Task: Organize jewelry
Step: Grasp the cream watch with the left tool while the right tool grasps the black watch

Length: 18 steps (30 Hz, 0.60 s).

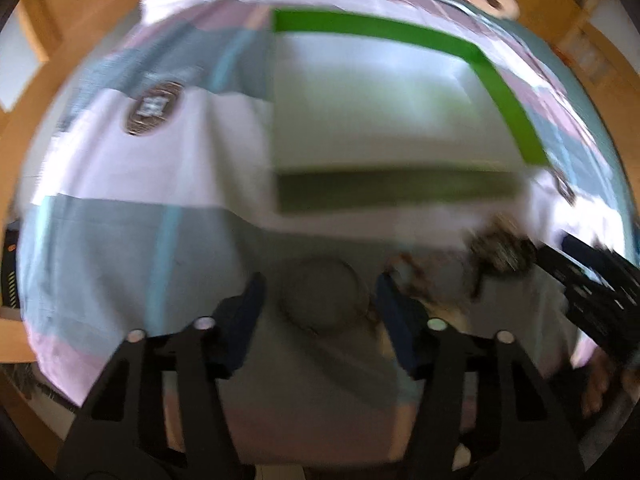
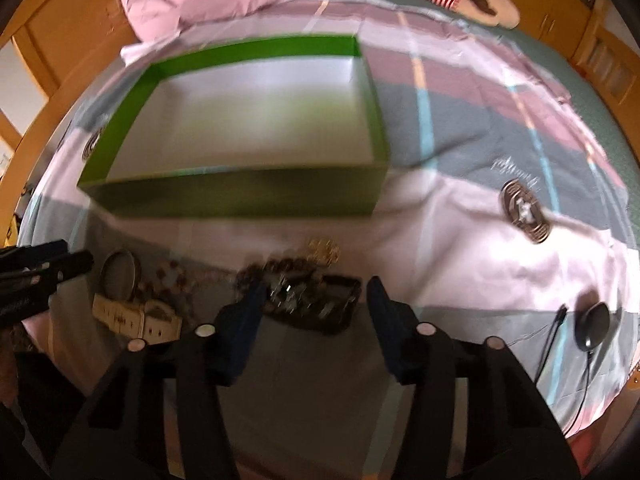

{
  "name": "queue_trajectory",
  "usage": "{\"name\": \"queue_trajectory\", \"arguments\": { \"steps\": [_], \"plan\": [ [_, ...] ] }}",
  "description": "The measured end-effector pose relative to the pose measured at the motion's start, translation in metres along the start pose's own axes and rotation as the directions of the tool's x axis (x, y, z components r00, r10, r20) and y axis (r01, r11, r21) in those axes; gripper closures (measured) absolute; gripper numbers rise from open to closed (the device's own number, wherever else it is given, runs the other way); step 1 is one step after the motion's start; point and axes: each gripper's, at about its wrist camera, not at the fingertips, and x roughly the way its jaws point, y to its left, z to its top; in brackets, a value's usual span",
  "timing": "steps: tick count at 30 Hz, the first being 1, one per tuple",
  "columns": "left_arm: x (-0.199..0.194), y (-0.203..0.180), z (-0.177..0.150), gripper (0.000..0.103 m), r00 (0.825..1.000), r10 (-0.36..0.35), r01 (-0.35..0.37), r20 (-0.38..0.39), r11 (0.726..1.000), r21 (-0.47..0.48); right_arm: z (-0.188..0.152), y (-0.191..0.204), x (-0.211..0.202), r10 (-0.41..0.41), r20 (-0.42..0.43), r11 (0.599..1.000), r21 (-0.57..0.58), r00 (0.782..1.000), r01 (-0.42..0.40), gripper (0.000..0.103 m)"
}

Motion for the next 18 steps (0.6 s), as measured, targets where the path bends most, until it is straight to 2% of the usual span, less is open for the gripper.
{"name": "queue_trajectory", "arguments": {
  "steps": [3, 5, 7, 9, 10, 11, 12, 13, 14, 16, 17, 18],
  "plan": [
    [-0.008, -0.017, -0.012, 0.046, 0.998, -0.063, 0.063, -0.003, 0.991, 0.117, -0.001, -0.002, 0.002, -0.019, -0.016, 1.0, 0.003, 1.0, 0.019, 0.05],
    [-0.011, -0.032, -0.021, 0.037, 0.994, -0.105, 0.104, -0.006, 0.972, 0.212, 0.0, -0.007, 0.003, -0.041, -0.025, 0.999, 0.027, 0.999, 0.042, 0.049],
    [-0.006, -0.045, -0.028, 0.033, 0.995, -0.095, 0.094, -0.011, 0.96, 0.264, 0.0, -0.012, 0.005, -0.053, -0.041, 0.997, 0.053, 0.998, 0.055, 0.049],
    [0.008, -0.056, -0.032, 0.032, 0.999, -0.043, 0.05, -0.03, 0.955, 0.291, 0.0, -0.013, 0.007, -0.066, -0.052, 0.996, 0.06, 0.996, 0.069, 0.048],
    [0.019, -0.06, -0.03, 0.039, 0.999, -0.018, 0.032, -0.048, 0.955, 0.294, 0.0, -0.012, 0.009, -0.078, -0.059, 0.995, 0.053, 0.995, 0.081, 0.046],
    [0.029, -0.062, -0.029, 0.054, 0.998, 0.008, 0.012, -0.065, 0.956, 0.292, -0.001, -0.011, 0.01, -0.082, -0.063, 0.995, 0.045, 0.995, 0.084, 0.045],
    [0.035, -0.062, -0.028, 0.059, 0.997, 0.024, 0.0, -0.078, 0.957, 0.289, -0.002, -0.008, 0.013, -0.08, -0.072, 0.996, 0.029, 0.994, 0.083, 0.045],
    [0.043, -0.062, -0.026, 0.06, 0.995, 0.037, -0.01, -0.09, 0.96, 0.28, -0.002, -0.008, 0.016, -0.08, -0.08, 0.996, 0.021, 0.994, 0.081, 0.045],
    [0.045, -0.061, -0.023, 0.063, 0.996, 0.013, 0.01, -0.088, 0.966, 0.26, -0.003, -0.006, 0.02, -0.084, -0.091, 0.996, 0.009, 0.992, 0.085, 0.045],
    [0.045, -0.06, -0.019, 0.066, 0.997, 0.01, 0.01, -0.08, 0.969, 0.246, -0.004, -0.006, 0.028, -0.108, -0.107, 0.994, -0.006, 0.988, 0.108, 0.045],
    [0.044, -0.058, -0.017, 0.067, 0.997, 0.017, 0.001, -0.072, 0.972, 0.236, -0.005, -0.007, 0.033, -0.113, -0.12, 0.994, -0.008, 0.986, 0.113, 0.049],
    [0.044, -0.056, -0.017, 0.067, 0.997, 0.019, -0.002, -0.07, 0.974, 0.226, -0.006, -0.008, 0.035, -0.11, -0.124, 0.994, -0.009, 0.986, 0.109, 0.058]
  ]
}}
